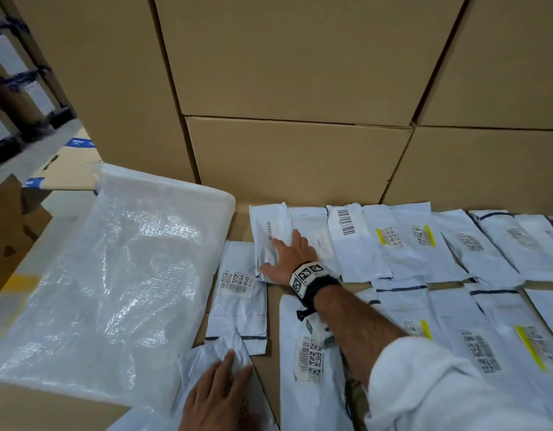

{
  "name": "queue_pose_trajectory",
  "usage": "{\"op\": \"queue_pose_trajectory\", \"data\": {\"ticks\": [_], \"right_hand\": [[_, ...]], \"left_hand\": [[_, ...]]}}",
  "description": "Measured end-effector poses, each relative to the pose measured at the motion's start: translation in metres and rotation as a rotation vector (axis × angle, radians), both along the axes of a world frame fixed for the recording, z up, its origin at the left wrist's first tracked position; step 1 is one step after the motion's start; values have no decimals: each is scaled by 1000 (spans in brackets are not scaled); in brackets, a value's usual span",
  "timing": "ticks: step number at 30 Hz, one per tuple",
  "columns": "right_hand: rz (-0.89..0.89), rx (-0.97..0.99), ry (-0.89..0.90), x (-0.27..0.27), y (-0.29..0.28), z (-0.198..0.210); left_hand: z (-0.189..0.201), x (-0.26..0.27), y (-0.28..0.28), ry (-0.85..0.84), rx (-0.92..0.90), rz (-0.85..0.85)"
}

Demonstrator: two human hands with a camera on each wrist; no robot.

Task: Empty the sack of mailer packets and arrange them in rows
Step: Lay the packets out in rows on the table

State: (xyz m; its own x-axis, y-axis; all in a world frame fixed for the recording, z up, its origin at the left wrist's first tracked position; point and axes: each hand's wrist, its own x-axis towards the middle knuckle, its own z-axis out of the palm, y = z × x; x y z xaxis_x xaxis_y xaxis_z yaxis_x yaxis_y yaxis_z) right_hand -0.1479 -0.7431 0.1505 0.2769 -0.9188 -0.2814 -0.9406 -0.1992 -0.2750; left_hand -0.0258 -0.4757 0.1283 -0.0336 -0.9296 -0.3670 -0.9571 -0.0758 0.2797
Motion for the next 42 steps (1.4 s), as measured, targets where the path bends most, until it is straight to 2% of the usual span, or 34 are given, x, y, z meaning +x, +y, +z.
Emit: {"op": "queue_pose_trajectory", "data": {"ticks": [4, 9, 12, 14, 16, 18, 20, 23, 28, 33, 35, 38, 42], "right_hand": [[-17, -5, 38, 4, -1, 4], [74, -300, -107, 13, 49, 32], [161, -167, -71, 25, 102, 32], [106, -47, 4, 32, 122, 24], [59, -17, 28, 38, 132, 17], [73, -13, 1, 43, 133, 13], [96, 64, -90, 46, 132, 13], [127, 165, -244, 45, 132, 25], [135, 157, -506, 23, 143, 56], [81, 206, -645, -13, 169, 64], [44, 226, -644, -29, 182, 58], [25, 227, -575, -47, 202, 43], [123, 206, -377, -48, 223, 12]], "left_hand": [[3, -2, 2, -53, 20, -6], [21, -1, 16, -63, -3, 54], [36, 4, 28, -92, -27, 86], [40, 10, 38, -86, -65, 104], [45, 13, 48, -72, -74, 161], [51, 13, 56, -80, -101, 203], [51, 12, 62, -89, -45, 223], [48, 13, 70, -33, -82, 235], [47, 12, 72, 92, -154, 290], [59, 15, 76, 409, -181, 416], [67, 18, 81, 517, -184, 439], [74, 24, 89, 593, -157, 448], [67, 36, 93, 538, -143, 447]]}}
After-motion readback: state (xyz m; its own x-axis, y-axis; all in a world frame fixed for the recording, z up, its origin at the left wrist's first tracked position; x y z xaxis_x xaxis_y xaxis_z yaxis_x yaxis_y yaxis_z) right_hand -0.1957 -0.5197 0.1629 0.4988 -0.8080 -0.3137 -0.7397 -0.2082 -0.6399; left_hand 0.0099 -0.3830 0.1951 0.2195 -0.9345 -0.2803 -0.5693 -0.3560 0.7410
